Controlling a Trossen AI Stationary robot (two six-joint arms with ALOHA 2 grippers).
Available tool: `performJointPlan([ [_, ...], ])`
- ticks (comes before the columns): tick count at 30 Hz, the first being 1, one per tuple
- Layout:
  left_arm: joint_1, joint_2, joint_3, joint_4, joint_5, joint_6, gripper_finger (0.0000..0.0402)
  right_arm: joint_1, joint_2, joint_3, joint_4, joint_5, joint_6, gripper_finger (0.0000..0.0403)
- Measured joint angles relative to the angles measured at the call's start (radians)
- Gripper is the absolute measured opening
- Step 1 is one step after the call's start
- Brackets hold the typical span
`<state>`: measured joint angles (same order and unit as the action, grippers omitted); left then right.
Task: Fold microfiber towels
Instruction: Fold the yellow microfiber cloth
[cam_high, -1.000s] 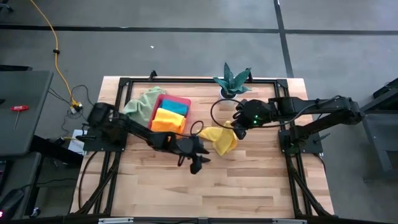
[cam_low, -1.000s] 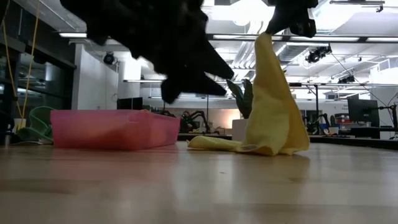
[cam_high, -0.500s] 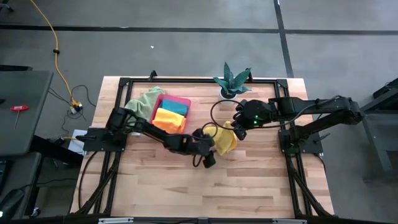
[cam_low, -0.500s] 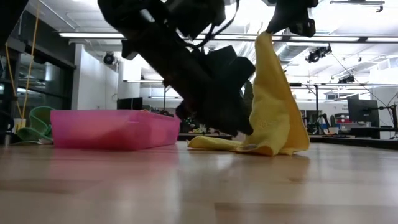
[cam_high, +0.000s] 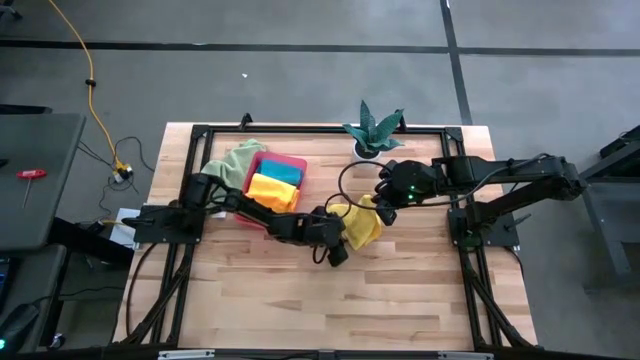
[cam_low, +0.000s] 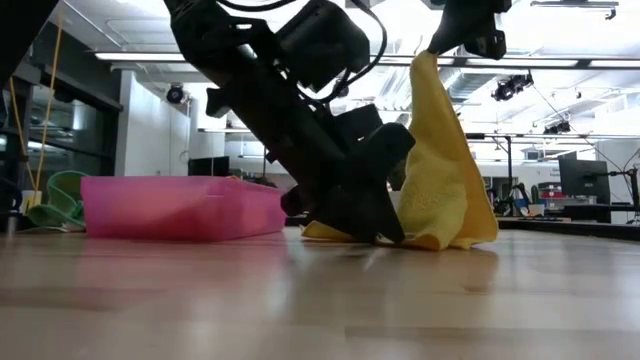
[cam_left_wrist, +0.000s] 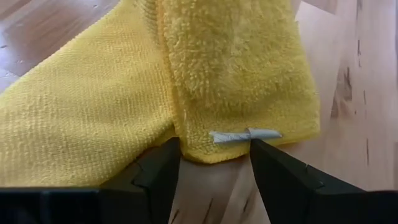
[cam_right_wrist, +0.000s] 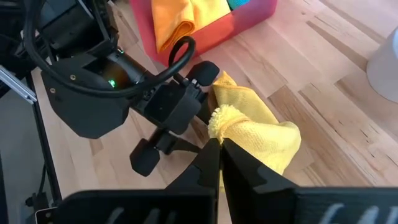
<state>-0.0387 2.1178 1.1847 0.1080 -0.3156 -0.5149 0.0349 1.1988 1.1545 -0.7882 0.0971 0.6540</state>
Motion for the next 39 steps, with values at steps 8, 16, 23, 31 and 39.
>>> performJointPlan([
  [8,-0.005,-0.023,-0.004,-0.039,-0.006,0.019,0.004,0.0,0.0,0.0,0.0,0.001,-0.005,0.0],
  [16,0.003,-0.096,-0.004,-0.096,0.049,0.072,0.0004,0.0,0.0,0.0,-0.001,0.001,-0.008,0.0],
  [23,0.03,-0.305,-0.004,-0.244,0.066,0.233,0.0002,0.0,-0.001,0.008,-0.047,-0.014,-0.054,0.0],
  [31,0.081,-0.622,-0.002,-0.351,0.078,0.309,0.0001,0.03,-0.047,0.089,-0.199,-0.054,-0.105,0.0],
  [39,0.085,-0.818,0.042,-0.456,0.088,0.248,0.0,0.081,-0.062,0.208,-0.357,-0.058,-0.138,0.0],
])
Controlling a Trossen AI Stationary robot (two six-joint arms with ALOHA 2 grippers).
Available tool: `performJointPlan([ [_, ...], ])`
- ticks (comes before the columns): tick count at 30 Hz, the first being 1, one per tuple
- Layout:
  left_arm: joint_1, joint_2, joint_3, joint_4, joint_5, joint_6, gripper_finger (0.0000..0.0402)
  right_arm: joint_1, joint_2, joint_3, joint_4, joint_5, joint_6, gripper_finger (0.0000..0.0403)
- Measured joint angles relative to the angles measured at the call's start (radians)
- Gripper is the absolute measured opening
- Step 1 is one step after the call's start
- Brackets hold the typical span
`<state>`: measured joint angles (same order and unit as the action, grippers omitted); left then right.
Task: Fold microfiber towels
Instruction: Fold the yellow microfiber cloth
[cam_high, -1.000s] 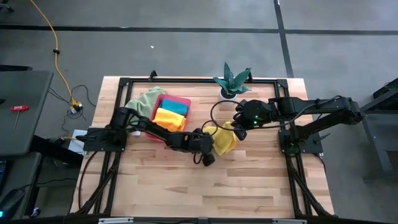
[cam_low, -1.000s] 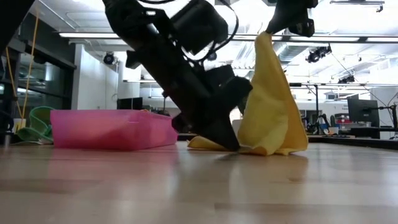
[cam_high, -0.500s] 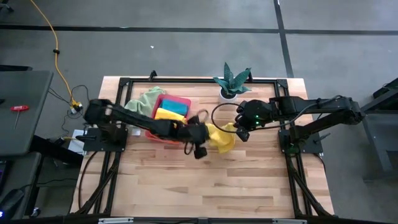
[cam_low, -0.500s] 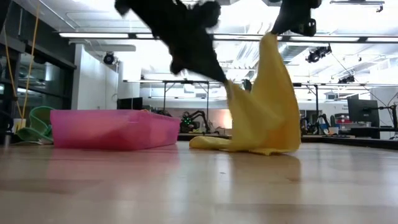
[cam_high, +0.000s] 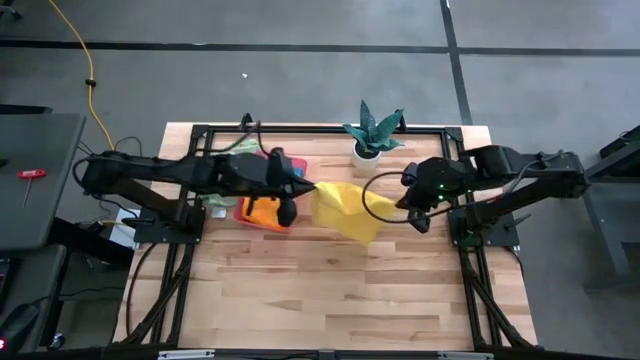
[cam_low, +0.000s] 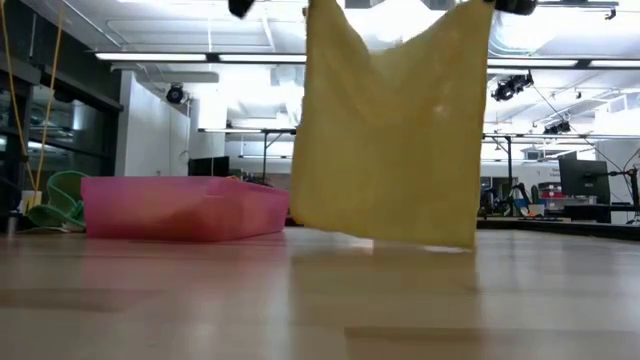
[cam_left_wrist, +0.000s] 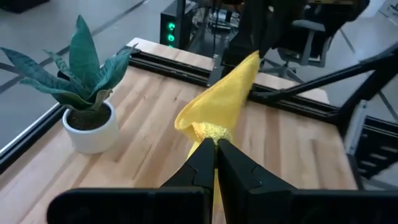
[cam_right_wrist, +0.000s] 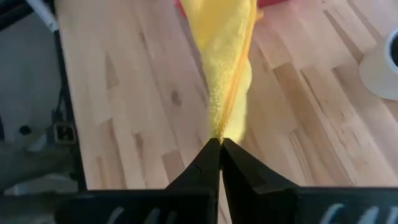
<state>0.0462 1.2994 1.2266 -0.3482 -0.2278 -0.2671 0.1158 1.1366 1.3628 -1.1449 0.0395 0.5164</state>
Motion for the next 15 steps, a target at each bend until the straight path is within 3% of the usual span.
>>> performJointPlan([
  [7,-0.037,-0.004,0.198,-0.244,-0.024,0.006,0.0,0.005,0.0,0.072,-0.063,0.007,-0.046,0.0],
  [15,-0.047,0.001,0.254,-0.348,-0.091,-0.01,0.0,0.005,0.0,0.15,-0.207,0.107,-0.028,0.0],
])
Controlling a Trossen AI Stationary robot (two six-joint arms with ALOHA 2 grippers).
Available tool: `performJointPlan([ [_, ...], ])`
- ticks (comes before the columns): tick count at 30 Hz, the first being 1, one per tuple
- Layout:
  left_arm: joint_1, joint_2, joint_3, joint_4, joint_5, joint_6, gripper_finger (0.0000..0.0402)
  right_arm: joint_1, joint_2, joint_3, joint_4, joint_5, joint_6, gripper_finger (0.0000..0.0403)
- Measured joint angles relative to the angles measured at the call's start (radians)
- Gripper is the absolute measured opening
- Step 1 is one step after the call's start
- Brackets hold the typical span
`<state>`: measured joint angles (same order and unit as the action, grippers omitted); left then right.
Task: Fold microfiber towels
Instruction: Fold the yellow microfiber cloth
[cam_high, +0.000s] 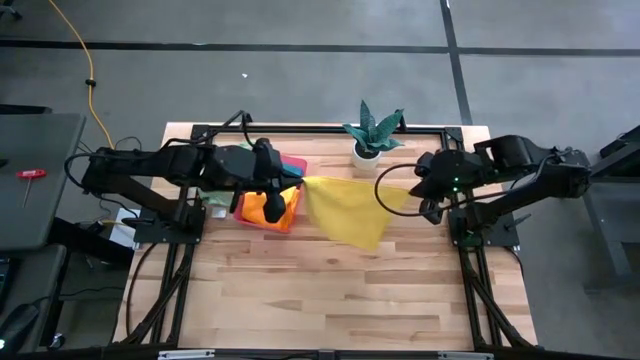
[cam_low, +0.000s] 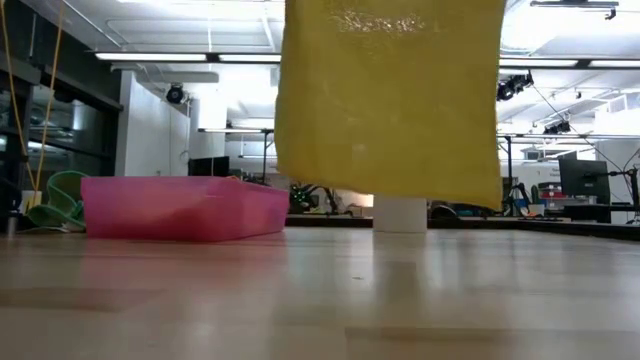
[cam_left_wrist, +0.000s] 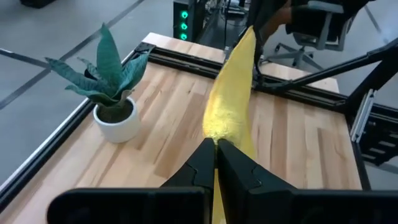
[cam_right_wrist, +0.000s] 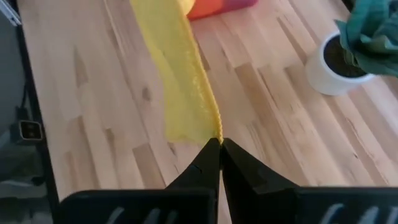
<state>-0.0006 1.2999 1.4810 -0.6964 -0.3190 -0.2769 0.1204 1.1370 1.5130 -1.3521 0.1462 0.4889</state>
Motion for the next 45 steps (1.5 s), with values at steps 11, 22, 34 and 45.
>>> performJointPlan([
  [11,0.0,0.089,0.0,0.013,-0.009,0.044,0.0,0.0,-0.014,0.004,-0.166,0.048,-0.02,0.0],
  [22,0.082,0.18,0.0,0.13,-0.114,0.229,0.0,0.0,-0.129,0.004,-0.193,0.19,0.0,0.0],
  [34,0.142,0.191,-0.015,0.138,-0.114,0.292,0.0,0.014,-0.099,0.003,-0.203,0.271,-0.025,0.0],
  [45,-0.063,0.195,-0.231,0.185,-0.151,0.031,0.0,0.242,0.041,-0.063,-0.195,0.241,0.209,0.0],
])
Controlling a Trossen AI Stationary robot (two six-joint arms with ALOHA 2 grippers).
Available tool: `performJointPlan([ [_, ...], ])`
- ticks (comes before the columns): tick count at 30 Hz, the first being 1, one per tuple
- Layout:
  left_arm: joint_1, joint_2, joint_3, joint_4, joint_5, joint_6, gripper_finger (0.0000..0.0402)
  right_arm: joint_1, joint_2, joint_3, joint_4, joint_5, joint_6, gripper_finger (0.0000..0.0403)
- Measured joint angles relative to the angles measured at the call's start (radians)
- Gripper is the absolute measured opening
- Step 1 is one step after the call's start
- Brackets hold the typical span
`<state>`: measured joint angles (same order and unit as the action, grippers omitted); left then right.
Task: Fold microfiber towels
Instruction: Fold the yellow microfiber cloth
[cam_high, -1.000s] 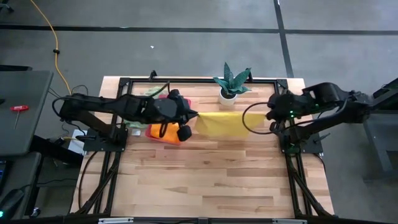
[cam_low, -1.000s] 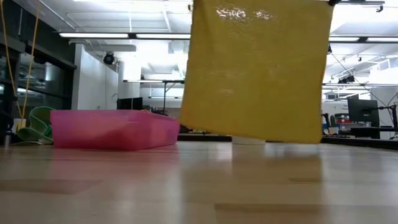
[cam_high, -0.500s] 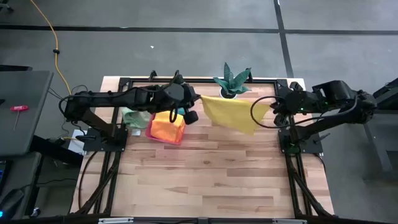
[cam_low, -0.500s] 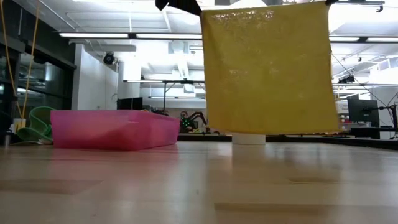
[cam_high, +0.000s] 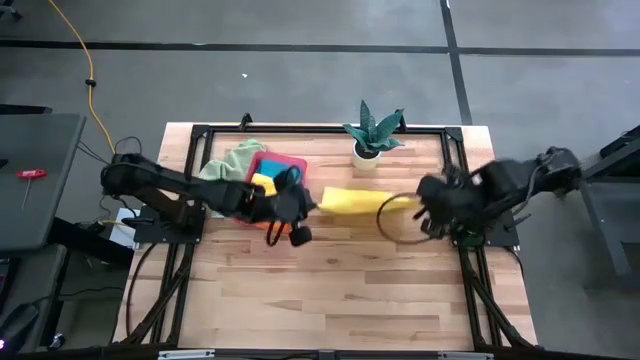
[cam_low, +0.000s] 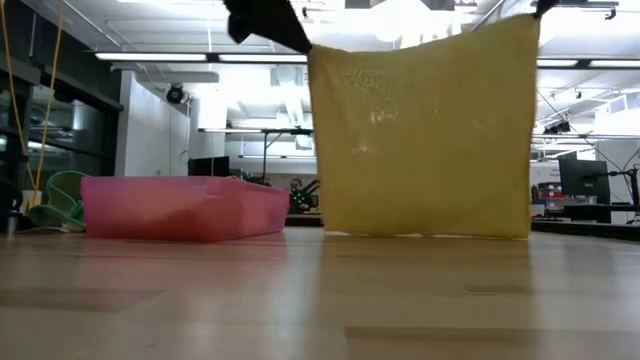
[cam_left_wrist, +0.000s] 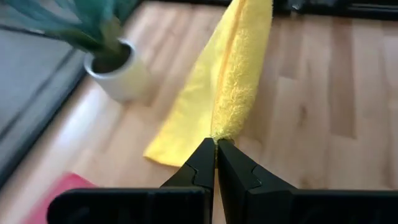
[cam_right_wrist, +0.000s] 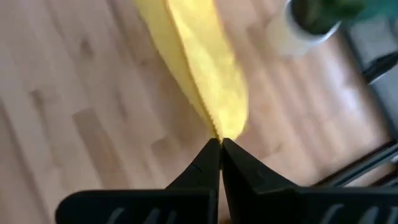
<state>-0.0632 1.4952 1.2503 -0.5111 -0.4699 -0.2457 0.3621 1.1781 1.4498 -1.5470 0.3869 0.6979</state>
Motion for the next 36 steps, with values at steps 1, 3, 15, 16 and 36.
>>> performJointPlan([
  [1,-0.02,0.0,-0.019,0.008,-0.004,-0.031,0.0,0.031,0.01,-0.03,0.012,-0.014,0.045,0.0],
  [3,-0.058,0.0,-0.055,0.02,-0.01,-0.1,0.0,0.098,0.022,-0.109,0.063,-0.044,0.139,0.0],
  [15,-0.256,0.082,-0.219,0.136,-0.006,-0.494,0.0,0.376,0.055,-0.473,0.669,-0.085,0.591,0.0],
  [16,-0.267,0.098,-0.224,0.133,0.003,-0.516,0.0,0.386,0.065,-0.488,0.704,-0.094,0.612,0.0],
  [36,-0.07,0.134,-0.218,0.195,0.085,-0.419,0.0,0.227,0.169,-0.54,0.489,-0.06,0.776,0.0],
])
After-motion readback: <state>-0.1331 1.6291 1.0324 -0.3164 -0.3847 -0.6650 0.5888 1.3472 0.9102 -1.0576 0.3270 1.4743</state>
